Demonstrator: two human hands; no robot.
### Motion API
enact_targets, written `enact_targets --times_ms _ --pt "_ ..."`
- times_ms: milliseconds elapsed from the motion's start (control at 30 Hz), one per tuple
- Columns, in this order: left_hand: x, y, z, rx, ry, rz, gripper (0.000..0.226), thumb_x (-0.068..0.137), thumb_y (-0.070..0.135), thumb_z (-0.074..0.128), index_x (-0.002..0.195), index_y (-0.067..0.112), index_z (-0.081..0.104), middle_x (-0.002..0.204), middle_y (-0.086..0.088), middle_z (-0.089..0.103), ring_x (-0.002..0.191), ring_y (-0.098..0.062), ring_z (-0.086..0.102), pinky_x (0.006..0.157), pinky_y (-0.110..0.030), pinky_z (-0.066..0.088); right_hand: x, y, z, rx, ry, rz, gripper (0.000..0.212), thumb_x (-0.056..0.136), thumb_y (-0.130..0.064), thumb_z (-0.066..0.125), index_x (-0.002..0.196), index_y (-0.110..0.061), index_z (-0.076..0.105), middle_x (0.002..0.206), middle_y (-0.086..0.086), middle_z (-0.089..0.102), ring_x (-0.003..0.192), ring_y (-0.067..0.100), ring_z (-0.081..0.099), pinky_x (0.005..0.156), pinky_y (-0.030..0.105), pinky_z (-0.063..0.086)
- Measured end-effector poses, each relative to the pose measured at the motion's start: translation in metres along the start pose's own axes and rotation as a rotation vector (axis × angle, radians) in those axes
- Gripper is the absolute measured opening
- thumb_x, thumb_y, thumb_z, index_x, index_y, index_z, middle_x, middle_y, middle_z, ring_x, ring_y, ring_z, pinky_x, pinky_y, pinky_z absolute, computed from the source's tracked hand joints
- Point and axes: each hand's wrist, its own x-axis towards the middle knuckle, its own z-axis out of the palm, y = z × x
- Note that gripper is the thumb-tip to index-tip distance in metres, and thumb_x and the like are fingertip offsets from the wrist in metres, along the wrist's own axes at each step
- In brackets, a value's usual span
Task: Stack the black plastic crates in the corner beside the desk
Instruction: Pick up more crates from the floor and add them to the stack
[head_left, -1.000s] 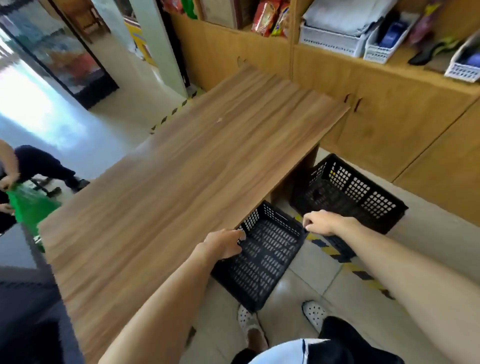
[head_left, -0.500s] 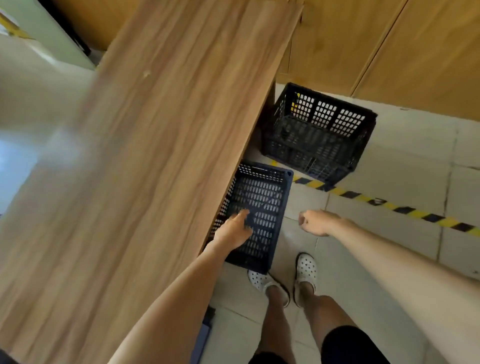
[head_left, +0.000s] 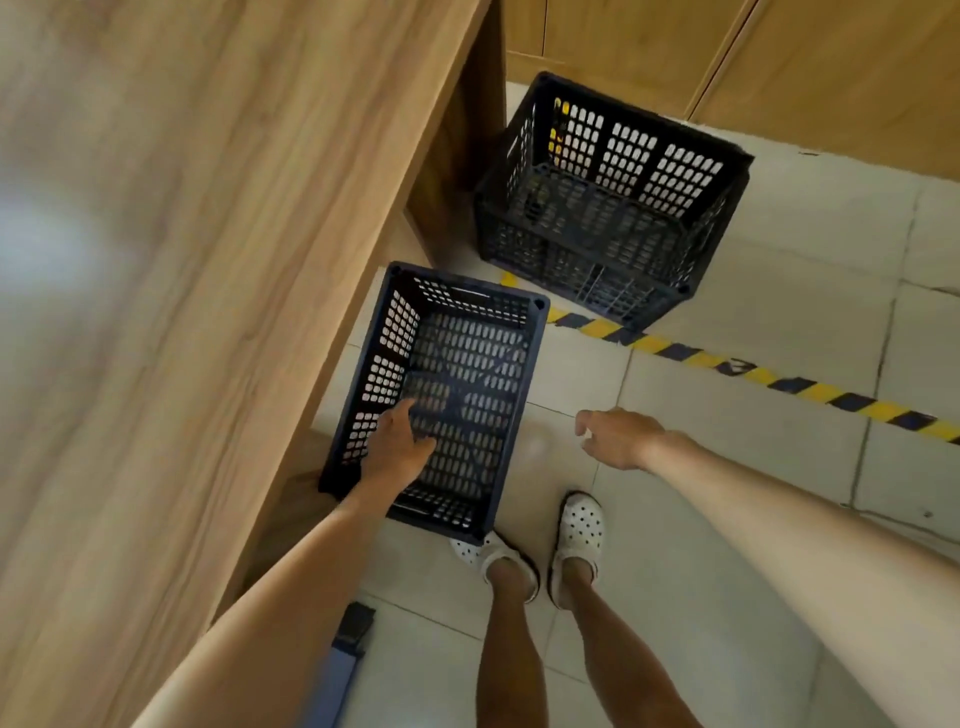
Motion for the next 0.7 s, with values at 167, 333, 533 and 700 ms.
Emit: enact_targets --times_ms 167,333,533,700 --pt "0.048 -0.018 0.016 -0.03 0.035 -0.126 0.075 0.092 0.03 0.061 0.152 0.027 0.016 0.158 -0.007 0.019 0.142 -0.041 0.022 0.109 -0.052 0.03 0.048 0.005 0.005 0.013 0.014 -0.011 0.043 0.097 -0.021 0.037 0.139 -0.027 0.035 0.132 0.012 0.052 0.11 0.031 0.055 0.076 0.033 0.04" --pt "0.103 -0.046 0.025 -0.002 0.051 -0.174 0.087 0.089 0.039 0.064 0.154 0.03 0.006 0.161 -0.005 0.013 0.144 -0.042 0.016 0.114 -0.055 0.024 0.098 -0.003 0.016 0.038 0.013 -0.069 0.054 0.095 -0.014 0.037 0.144 -0.033 0.026 0.119 0.016 0.057 0.083 0.028 0.055 0.065 0.033 0.042" --pt "0.175 -0.074 0.03 0.011 0.09 -0.257 0.095 0.085 0.042 0.067 0.154 0.031 0.003 0.161 -0.005 0.011 0.141 -0.045 0.02 0.113 -0.057 0.026 0.156 -0.026 0.026 0.051 0.007 -0.118 0.064 0.098 -0.01 0.035 0.153 -0.035 0.012 0.101 0.01 0.057 0.065 0.019 0.046 0.05 0.029 0.03" --pt "0.223 -0.09 0.036 0.052 0.156 -0.275 0.101 0.084 0.037 0.071 0.155 0.026 -0.001 0.16 -0.007 0.011 0.143 -0.042 0.015 0.113 -0.058 0.024 0.202 -0.037 0.029 0.087 0.055 -0.142 0.068 0.097 -0.009 0.034 0.153 -0.038 0.009 0.074 0.002 0.046 0.059 0.015 0.042 0.05 0.028 0.029"
